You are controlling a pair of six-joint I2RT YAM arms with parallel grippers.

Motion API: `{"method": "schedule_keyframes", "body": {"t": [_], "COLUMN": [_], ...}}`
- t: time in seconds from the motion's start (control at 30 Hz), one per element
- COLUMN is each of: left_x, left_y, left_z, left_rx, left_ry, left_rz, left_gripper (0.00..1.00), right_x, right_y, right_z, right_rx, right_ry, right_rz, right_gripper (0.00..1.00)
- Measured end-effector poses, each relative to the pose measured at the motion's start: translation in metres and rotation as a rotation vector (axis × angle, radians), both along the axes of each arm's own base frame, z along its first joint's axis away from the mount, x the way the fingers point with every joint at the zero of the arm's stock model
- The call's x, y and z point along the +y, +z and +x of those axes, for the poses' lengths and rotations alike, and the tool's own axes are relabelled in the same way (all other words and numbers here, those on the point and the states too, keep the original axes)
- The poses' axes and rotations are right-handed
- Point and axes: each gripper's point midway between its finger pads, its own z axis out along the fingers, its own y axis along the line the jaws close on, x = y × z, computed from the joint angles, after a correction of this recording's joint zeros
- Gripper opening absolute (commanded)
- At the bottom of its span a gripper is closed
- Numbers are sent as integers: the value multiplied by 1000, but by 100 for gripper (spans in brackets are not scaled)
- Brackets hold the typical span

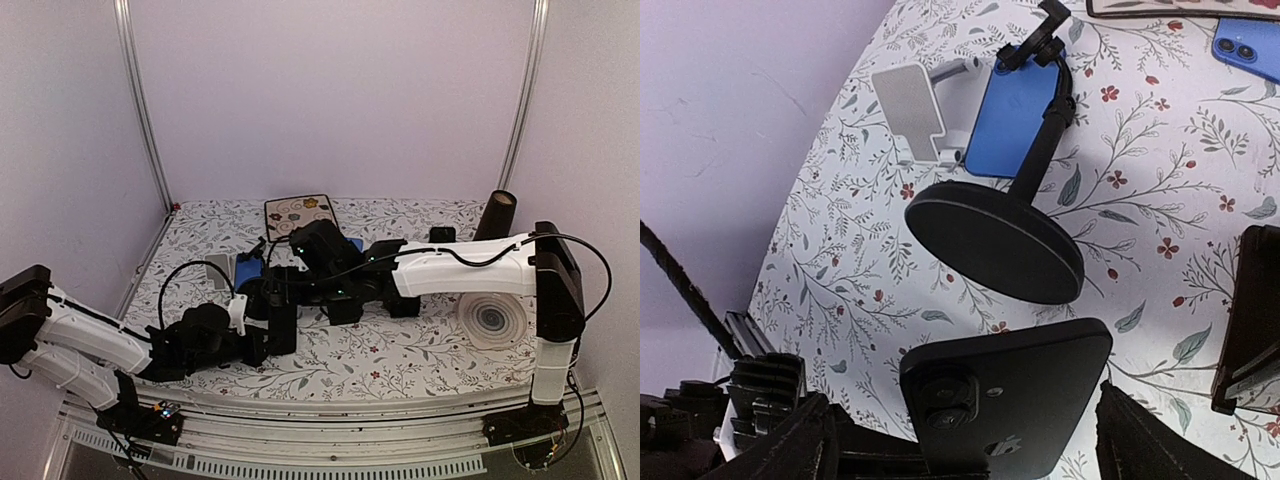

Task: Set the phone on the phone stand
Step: Pass from the right arm to the left, then pass from the left arm to the right

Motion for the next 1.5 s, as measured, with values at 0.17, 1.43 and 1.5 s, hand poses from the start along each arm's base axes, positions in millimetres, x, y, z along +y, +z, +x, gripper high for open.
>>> {"method": "schedule_keyframes", "body": {"t": [0.17, 1.43, 1.5], "left_x": [5, 23, 22], "left_y": [11, 130, 128], "left_z": [2, 40, 40], "left_rx": [-46, -658, -708], "left_ry": [3, 180, 190], "left_rz": [22, 750, 847], "left_gripper": [0, 0, 0], "right_x": [-2, -70, -70], "right_y": [23, 149, 150], "right_z": [-1, -23, -23], "right_rx": [-22, -118, -113], "right_ry": [3, -62, -67], "right_rz": [42, 387, 400], "right_gripper": [98, 88, 87]}}
